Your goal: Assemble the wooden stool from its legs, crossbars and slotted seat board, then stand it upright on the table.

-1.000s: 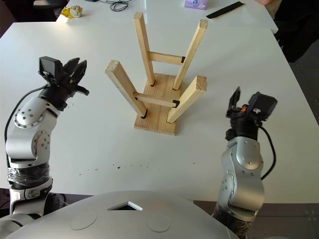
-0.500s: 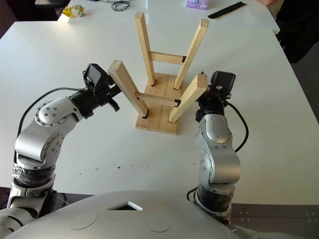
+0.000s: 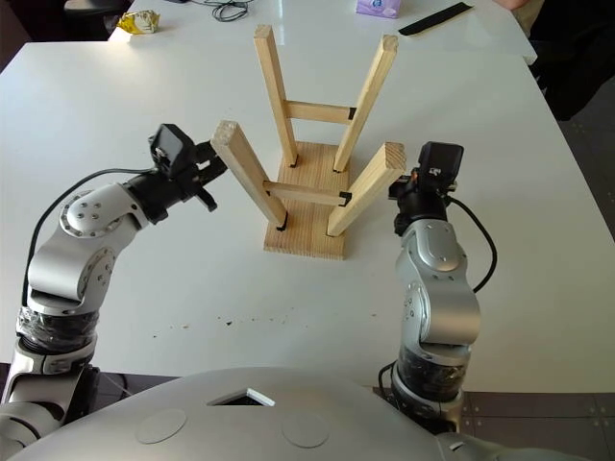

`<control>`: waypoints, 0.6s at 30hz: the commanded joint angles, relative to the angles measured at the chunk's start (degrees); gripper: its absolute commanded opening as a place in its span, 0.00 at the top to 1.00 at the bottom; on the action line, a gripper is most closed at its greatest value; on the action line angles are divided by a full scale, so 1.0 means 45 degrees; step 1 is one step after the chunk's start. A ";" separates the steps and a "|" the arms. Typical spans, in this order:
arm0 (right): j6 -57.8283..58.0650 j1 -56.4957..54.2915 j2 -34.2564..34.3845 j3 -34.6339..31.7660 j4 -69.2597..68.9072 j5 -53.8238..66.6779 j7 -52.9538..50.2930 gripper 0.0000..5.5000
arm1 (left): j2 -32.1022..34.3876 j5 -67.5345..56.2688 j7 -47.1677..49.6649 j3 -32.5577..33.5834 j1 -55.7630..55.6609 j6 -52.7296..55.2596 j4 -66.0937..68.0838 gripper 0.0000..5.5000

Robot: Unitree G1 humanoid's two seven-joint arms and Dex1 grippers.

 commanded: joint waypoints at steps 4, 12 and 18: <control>-0.0975 0.0560 -0.0250 -0.0513 0.0738 -0.0056 0.0172 0.52 | -0.0794 -0.4436 0.0445 0.2827 -0.1953 0.2786 0.0017 0.92; -0.1559 0.0364 -0.0576 -0.0317 0.1491 -0.0156 0.0391 0.52 | -0.1295 -1.0406 0.3103 0.4186 -0.5577 0.5627 0.0341 0.96; -0.1834 0.0299 -0.0550 0.0018 0.1671 -0.0305 0.0438 0.52 | -0.0722 -1.1819 0.3812 0.4005 -0.7387 0.5693 0.1015 0.96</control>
